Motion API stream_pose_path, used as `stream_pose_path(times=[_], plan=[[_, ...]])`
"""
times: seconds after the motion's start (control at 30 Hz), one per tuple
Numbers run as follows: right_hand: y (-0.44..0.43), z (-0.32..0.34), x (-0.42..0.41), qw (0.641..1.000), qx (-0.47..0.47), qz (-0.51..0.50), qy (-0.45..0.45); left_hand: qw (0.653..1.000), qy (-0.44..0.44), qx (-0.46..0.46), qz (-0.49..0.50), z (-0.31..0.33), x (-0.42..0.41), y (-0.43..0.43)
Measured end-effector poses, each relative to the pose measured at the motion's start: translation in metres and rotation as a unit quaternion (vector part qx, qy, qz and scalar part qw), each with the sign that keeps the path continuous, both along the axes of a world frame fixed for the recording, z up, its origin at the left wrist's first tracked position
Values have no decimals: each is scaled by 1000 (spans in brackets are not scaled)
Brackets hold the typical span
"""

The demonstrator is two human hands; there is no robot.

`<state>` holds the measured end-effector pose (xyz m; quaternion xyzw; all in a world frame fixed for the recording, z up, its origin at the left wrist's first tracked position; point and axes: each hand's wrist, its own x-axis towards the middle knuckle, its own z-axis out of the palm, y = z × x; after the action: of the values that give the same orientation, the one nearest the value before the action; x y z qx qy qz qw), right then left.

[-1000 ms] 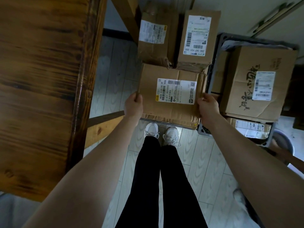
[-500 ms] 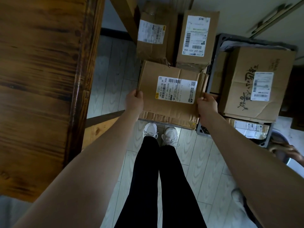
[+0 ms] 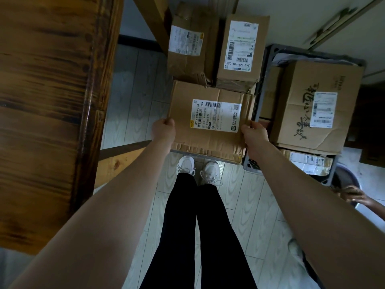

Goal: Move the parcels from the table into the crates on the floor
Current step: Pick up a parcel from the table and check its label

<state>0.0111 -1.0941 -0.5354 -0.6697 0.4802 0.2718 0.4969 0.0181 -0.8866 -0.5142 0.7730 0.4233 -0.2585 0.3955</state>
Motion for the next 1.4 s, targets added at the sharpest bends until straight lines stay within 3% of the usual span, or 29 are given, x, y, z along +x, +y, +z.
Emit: stream_pose_path(times=[0.37,0.57,0.83,1.2,1.4], plan=[[-3,64,1,999,3,-37,-20,999,-36,23,-3,46,0,-12],[8,120,10,998,19,-7,-64,995,-80,-63,17,97,-1,-19],[31,224,20,985,39,41,-166,978,-169,-120,20,214,1,-3],[109,330,27,954,64,146,-255,950,-250,-121,139,333,-39,122],[220,380,37,926,116,204,-296,926,-306,-110,190,379,-68,226]])
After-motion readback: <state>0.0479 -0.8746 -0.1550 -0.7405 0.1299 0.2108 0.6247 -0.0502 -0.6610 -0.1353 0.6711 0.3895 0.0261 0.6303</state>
